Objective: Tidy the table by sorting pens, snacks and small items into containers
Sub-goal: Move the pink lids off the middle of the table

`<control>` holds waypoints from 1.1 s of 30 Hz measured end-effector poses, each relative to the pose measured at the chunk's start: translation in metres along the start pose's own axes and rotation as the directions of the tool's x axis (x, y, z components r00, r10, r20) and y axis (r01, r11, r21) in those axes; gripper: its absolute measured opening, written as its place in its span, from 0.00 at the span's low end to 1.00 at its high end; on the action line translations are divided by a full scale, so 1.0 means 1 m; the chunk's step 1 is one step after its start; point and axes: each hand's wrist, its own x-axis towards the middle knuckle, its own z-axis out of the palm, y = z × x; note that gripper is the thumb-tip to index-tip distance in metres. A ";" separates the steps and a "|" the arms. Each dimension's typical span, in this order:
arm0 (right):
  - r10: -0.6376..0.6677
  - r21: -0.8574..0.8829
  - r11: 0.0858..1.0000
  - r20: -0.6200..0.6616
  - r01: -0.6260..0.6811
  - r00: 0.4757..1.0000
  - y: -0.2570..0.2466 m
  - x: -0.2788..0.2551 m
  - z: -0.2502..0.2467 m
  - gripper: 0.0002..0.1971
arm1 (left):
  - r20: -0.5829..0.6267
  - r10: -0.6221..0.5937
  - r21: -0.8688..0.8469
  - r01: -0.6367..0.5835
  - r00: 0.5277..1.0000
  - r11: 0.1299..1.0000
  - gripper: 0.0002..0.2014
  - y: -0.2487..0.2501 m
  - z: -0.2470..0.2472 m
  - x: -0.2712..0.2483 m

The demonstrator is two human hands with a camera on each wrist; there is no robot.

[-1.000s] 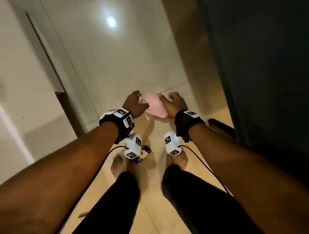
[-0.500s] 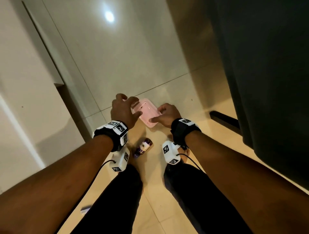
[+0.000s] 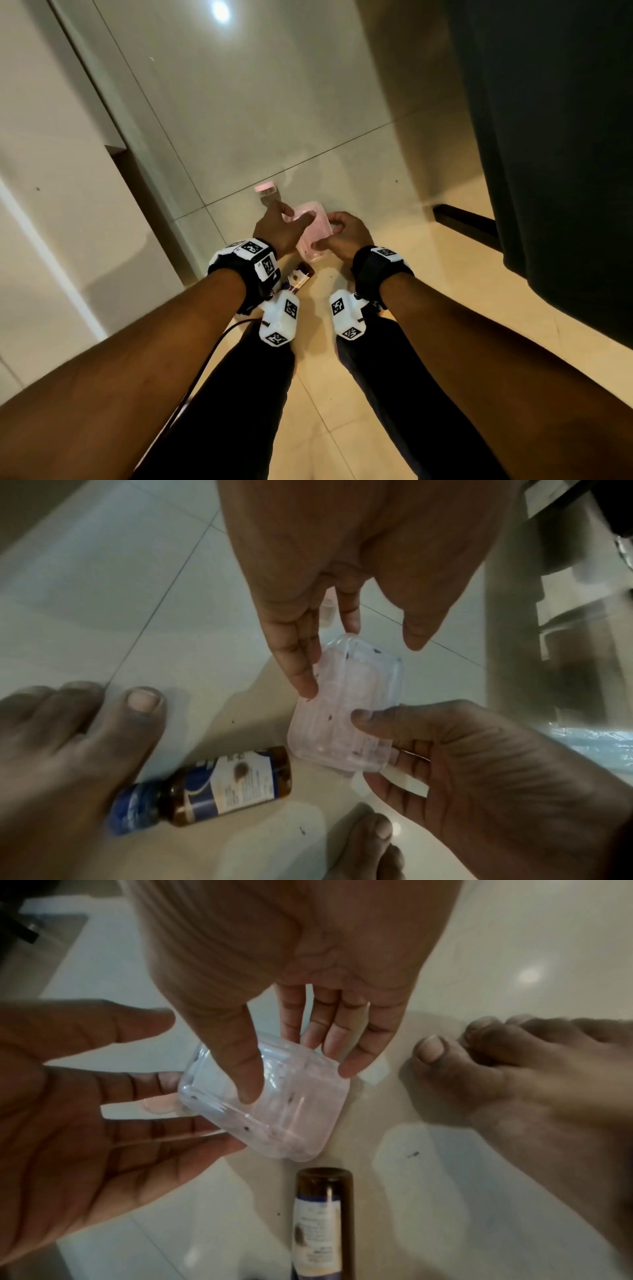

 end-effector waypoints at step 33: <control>-0.619 -0.537 0.324 0.502 0.779 0.604 -0.326 -0.360 -0.050 0.49 | -0.461 0.285 -0.159 -0.394 0.840 0.905 0.22 0.058 -0.258 -0.420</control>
